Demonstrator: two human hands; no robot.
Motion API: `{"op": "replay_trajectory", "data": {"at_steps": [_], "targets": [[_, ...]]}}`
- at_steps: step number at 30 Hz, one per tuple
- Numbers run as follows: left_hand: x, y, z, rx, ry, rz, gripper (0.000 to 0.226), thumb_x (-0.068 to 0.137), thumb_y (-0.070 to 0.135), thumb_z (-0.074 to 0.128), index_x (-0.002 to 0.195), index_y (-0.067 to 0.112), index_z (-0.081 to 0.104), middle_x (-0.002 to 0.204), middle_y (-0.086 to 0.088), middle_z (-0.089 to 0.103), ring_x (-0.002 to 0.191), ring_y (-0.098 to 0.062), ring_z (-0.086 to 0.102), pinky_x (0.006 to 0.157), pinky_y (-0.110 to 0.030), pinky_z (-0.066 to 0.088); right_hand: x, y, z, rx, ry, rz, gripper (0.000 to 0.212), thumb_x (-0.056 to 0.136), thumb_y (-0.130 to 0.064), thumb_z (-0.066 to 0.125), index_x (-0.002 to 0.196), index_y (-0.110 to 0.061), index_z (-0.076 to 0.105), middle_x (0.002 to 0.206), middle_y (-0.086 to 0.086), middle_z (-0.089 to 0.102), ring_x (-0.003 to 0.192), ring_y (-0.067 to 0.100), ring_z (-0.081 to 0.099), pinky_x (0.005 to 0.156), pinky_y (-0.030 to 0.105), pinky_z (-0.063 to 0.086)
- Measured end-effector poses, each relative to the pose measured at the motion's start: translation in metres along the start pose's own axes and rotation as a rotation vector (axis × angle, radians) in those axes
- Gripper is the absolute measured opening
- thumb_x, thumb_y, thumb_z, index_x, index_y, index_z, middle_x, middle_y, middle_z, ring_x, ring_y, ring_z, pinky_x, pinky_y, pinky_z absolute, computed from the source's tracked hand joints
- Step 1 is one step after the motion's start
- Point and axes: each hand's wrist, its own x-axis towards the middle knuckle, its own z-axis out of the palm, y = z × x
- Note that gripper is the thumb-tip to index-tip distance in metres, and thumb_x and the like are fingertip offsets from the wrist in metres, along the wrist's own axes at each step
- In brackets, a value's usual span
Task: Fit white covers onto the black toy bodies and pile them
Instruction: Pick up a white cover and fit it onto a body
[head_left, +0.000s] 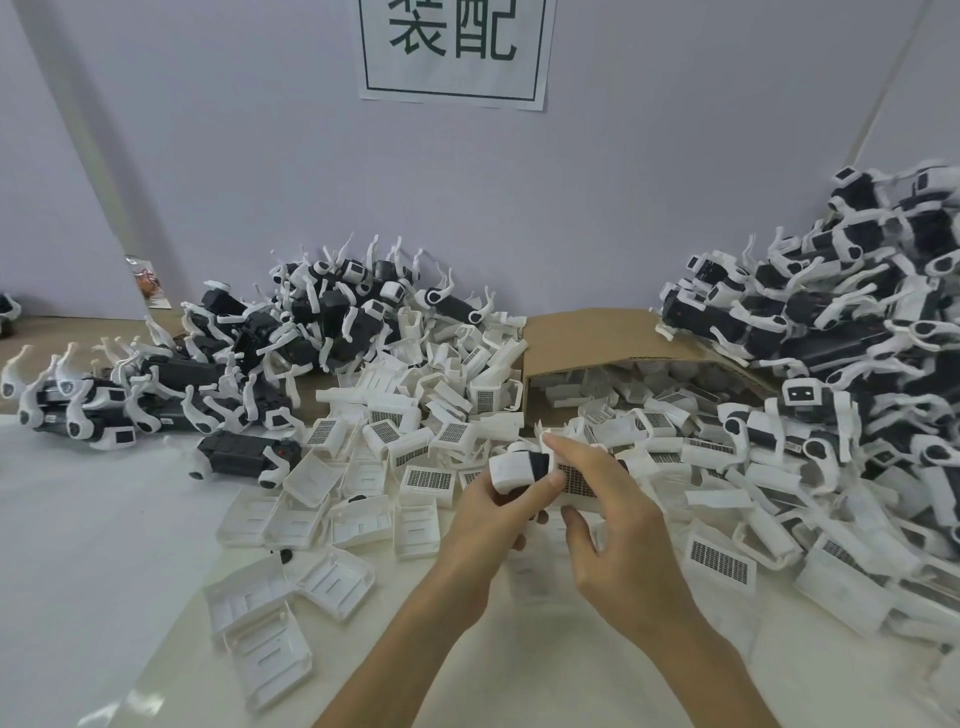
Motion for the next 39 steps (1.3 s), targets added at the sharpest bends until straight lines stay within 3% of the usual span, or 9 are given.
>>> {"op": "replay_trajectory", "data": {"at_steps": [3, 7, 15, 18, 21, 25, 31, 39], "targets": [[0.001, -0.001, 0.001, 0.034, 0.059, 0.045, 0.034, 0.078, 0.045, 0.083, 0.099, 0.022, 0.069, 0.074, 0.014, 0.068, 0.066, 0.000, 0.060, 0.058, -0.013, 0.045, 0.000, -0.002, -0.002, 0.040, -0.001, 0.024, 0.077, 0.081, 0.012, 0.065, 0.137, -0.038, 0.049, 0.133, -0.025, 0.054, 0.129, 0.003, 0.051, 0.104, 0.021, 0.045], [0.001, -0.006, 0.003, 0.046, 0.095, 0.078, 0.024, 0.082, 0.034, 0.082, 0.098, 0.022, 0.069, 0.076, 0.011, 0.070, 0.067, 0.000, 0.062, 0.061, -0.013, 0.048, -0.002, -0.002, -0.001, 0.005, -0.014, 0.079, 0.070, 0.083, 0.004, 0.068, 0.132, -0.043, 0.053, 0.129, -0.030, 0.053, 0.126, 0.000, 0.047, 0.101, 0.045, 0.051], [0.003, -0.004, -0.001, -0.005, 0.109, 0.101, 0.021, 0.078, 0.026, 0.086, 0.093, 0.019, 0.072, 0.078, 0.002, 0.072, 0.068, -0.005, 0.064, 0.058, -0.015, 0.048, 0.001, -0.001, -0.001, 0.094, -0.013, 0.060, 0.066, 0.083, 0.004, 0.069, 0.129, -0.042, 0.057, 0.126, -0.022, 0.061, 0.121, 0.003, 0.057, 0.091, 0.017, 0.050], [0.002, -0.003, -0.001, -0.025, 0.115, 0.077, 0.033, 0.072, 0.032, 0.087, 0.097, 0.017, 0.071, 0.083, -0.002, 0.073, 0.073, -0.010, 0.064, 0.066, -0.024, 0.051, 0.003, -0.002, -0.002, 0.085, 0.094, 0.050, 0.052, 0.086, -0.003, 0.072, 0.127, -0.033, 0.059, 0.130, -0.017, 0.059, 0.127, 0.000, 0.052, 0.098, 0.006, 0.038], [0.004, 0.001, -0.005, -0.088, 0.122, 0.064, 0.052, 0.065, 0.038, 0.083, 0.108, 0.013, 0.070, 0.094, -0.005, 0.076, 0.082, -0.013, 0.067, 0.076, -0.031, 0.052, 0.007, 0.002, -0.006, 0.080, 0.228, 0.181, 0.047, 0.084, -0.018, 0.079, 0.124, -0.028, 0.058, 0.128, -0.012, 0.055, 0.126, 0.001, 0.048, 0.102, 0.008, 0.032], [0.004, 0.002, -0.009, -0.086, 0.079, 0.093, 0.046, 0.066, 0.036, 0.083, 0.108, 0.019, 0.072, 0.103, -0.004, 0.078, 0.096, -0.017, 0.072, 0.080, -0.027, 0.054, 0.008, 0.004, -0.012, 0.292, 0.157, 0.422, 0.050, 0.074, -0.050, 0.077, 0.117, -0.038, 0.054, 0.104, -0.024, 0.066, 0.107, -0.004, 0.058, 0.095, 0.022, 0.042], [0.003, -0.001, -0.010, -0.060, 0.027, 0.120, 0.054, 0.071, 0.029, 0.082, 0.122, 0.019, 0.068, 0.111, -0.004, 0.076, 0.107, -0.021, 0.071, 0.089, -0.028, 0.056, 0.008, 0.006, -0.013, 0.363, 0.136, 0.437, 0.059, 0.070, -0.050, 0.083, 0.120, -0.043, 0.052, 0.104, -0.026, 0.070, 0.106, -0.005, 0.062, 0.082, 0.003, 0.041], [0.002, -0.005, -0.007, -0.062, 0.033, 0.060, 0.072, 0.075, 0.027, 0.088, 0.138, 0.013, 0.055, 0.122, -0.008, 0.072, 0.114, -0.025, 0.068, 0.103, -0.044, 0.053, 0.008, 0.011, -0.015, 0.335, 0.104, 0.415, 0.066, 0.069, -0.049, 0.077, 0.128, -0.046, 0.050, 0.104, -0.009, 0.071, 0.098, 0.004, 0.065, 0.082, 0.014, 0.045]]}}
